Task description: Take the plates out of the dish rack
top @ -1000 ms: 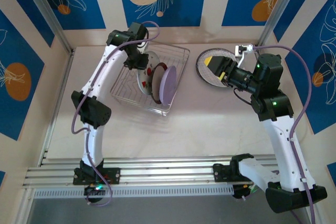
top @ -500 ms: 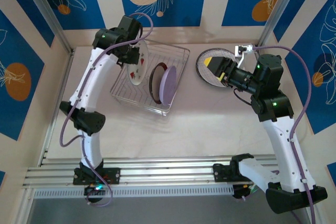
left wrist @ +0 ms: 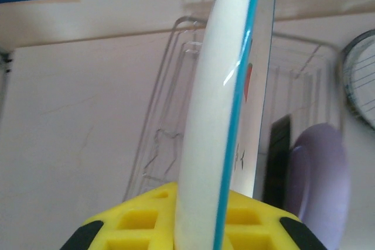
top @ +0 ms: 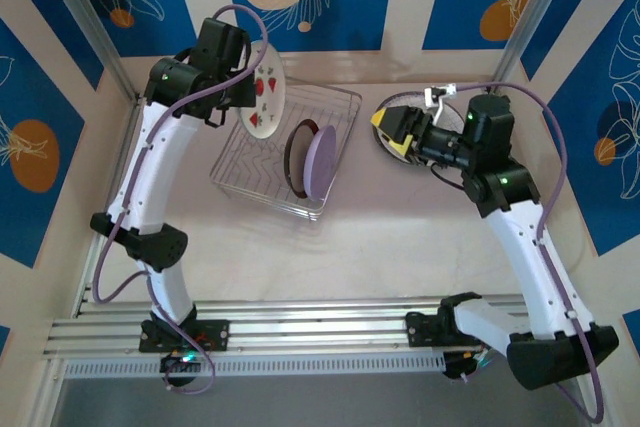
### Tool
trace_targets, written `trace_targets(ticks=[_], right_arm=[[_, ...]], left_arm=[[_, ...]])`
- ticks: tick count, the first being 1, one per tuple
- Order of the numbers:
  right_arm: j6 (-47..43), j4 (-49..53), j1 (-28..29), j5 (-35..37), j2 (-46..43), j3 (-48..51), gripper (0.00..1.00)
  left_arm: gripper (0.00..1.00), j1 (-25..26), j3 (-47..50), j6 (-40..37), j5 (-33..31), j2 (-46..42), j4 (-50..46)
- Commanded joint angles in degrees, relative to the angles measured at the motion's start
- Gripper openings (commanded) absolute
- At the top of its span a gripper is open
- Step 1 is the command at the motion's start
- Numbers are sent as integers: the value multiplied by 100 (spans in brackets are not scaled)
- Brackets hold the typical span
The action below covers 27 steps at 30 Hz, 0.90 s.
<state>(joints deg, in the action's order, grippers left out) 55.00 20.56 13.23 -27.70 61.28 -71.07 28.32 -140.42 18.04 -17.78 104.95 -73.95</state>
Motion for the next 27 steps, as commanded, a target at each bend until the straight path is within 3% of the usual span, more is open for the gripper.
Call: trace_targets(ticks=[1, 11, 27], right_arm=[[241, -400, 110, -233, 154, 114, 81], [825, -1509, 163, -526, 1089, -4, 82], [1599, -2472, -203, -692, 2145, -501, 78]], left_arm=[[0, 51, -249, 603, 688, -312, 1181], [0, 33, 127, 2173, 2230, -269, 2219], [0, 51, 1304, 3623, 3530, -466, 3526]])
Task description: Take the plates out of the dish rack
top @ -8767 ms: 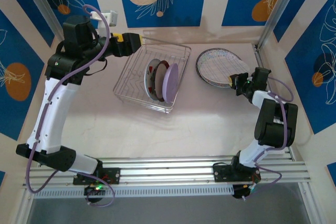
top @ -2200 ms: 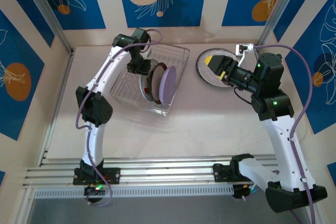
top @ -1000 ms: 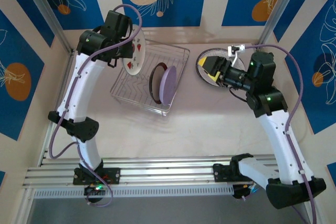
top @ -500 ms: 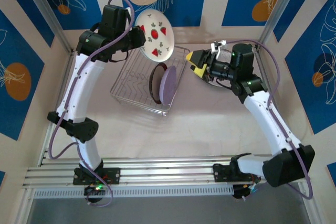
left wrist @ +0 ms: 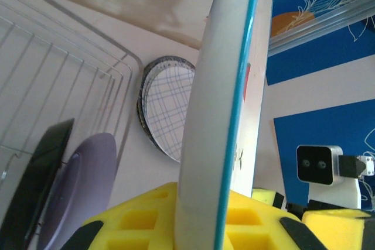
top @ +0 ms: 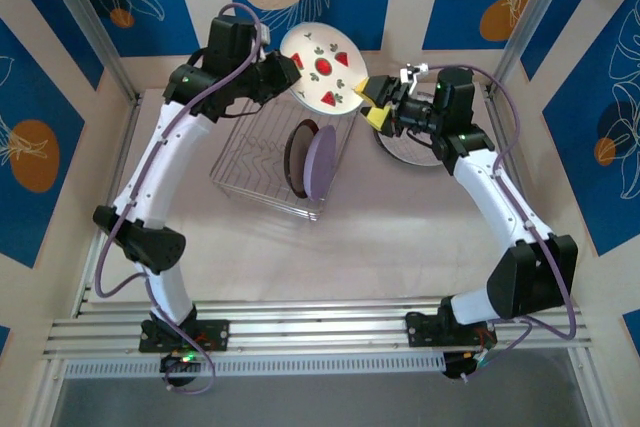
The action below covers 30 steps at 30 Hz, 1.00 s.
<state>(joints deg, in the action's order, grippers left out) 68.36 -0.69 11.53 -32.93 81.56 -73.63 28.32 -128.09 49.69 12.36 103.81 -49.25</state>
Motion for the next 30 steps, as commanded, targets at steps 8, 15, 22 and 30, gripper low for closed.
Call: trace_targets(ticks=[8, 15, 22, 30], right_arm=[[573, -509, -61, -173, 352, -414, 70], [753, -705, -46, -148, 395, -359, 61], [828, -724, -55, -71, 430, -388, 34], [798, -669, -55, 157, 330, -354, 10]], left_arm=[[0, 51, 790, 926, 695, -600, 1771], [0, 56, 1355, 1445, 923, -713, 2469], [0, 56, 1742, 1786, 1003, -801, 2970], [0, 61, 1881, 1896, 1118, -819, 3105]])
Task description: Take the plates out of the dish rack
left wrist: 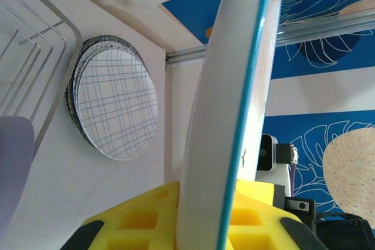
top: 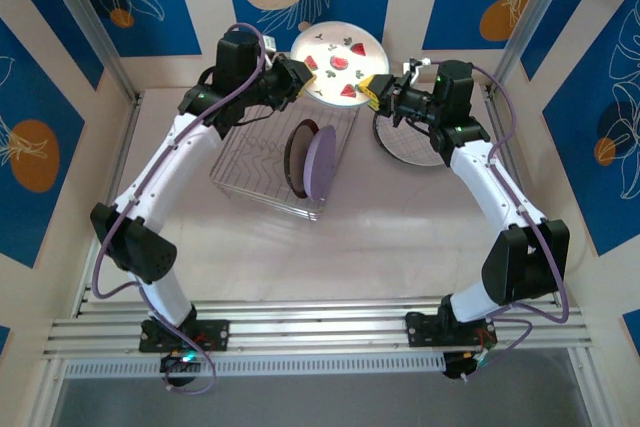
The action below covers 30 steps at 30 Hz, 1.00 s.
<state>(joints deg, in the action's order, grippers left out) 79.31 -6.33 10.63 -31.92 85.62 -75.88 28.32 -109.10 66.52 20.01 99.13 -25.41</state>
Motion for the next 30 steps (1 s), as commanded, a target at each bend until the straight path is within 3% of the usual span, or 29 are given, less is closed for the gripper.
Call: trace_targets(ticks=[1, 4, 13, 17, 24, 30], right_arm=[[-319, -84, 28, 87, -102, -128, 8], [-348, -21, 4, 201, -181, -138, 3], [-310, 20, -171, 368, -503, -148, 0], [-301, 149, -373, 374, -757, -55, 0], [-611, 919, -917, 255, -1461, 291, 0], [-1039, 1696, -1418, 85, -2341, 1071, 0]], left_arm=[[0, 61, 1, 212, 354, -365, 717], [0, 59, 29, 204, 370, -374, 712], [55, 60, -74, -50, 341, -335, 433], [72, 56, -151, -257, 285, -319, 185], [84, 53, -379, -823, 87, -234, -370], [85, 64, -923, -1715, 73, -54, -975]])
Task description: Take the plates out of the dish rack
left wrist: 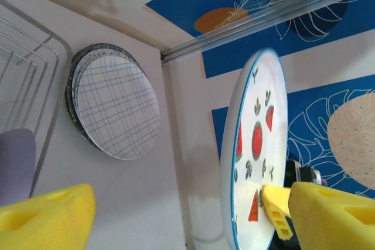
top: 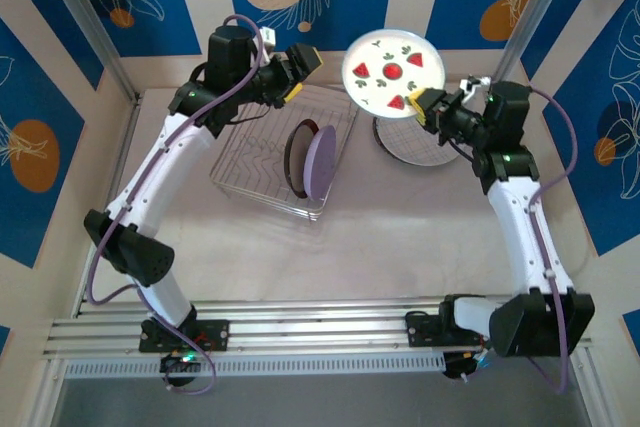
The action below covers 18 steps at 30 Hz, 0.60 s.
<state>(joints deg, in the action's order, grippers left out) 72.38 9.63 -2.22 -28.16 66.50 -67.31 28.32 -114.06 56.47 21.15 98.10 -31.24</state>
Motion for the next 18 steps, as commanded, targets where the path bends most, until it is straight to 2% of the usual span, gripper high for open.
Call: trace_targets(ticks=[1, 5, 11, 18], right_arm=[[-422, 260, -208, -311, -599, 369, 0], [-787, 1049, -424, -295, -1268, 924, 0], [-896, 1674, -617, -312, -2185, 1903, 0], [-1276, 2525, -783, -179, -2825, 2650, 0]], left_arm=[[85, 68, -533, -941, -32, 82, -547], [84, 69, -593, -1644, 126, 34, -733], [84, 145, -598, -2852, 375, -114, -1175], [83, 277, -175, -3478, 380, -471, -1398]])
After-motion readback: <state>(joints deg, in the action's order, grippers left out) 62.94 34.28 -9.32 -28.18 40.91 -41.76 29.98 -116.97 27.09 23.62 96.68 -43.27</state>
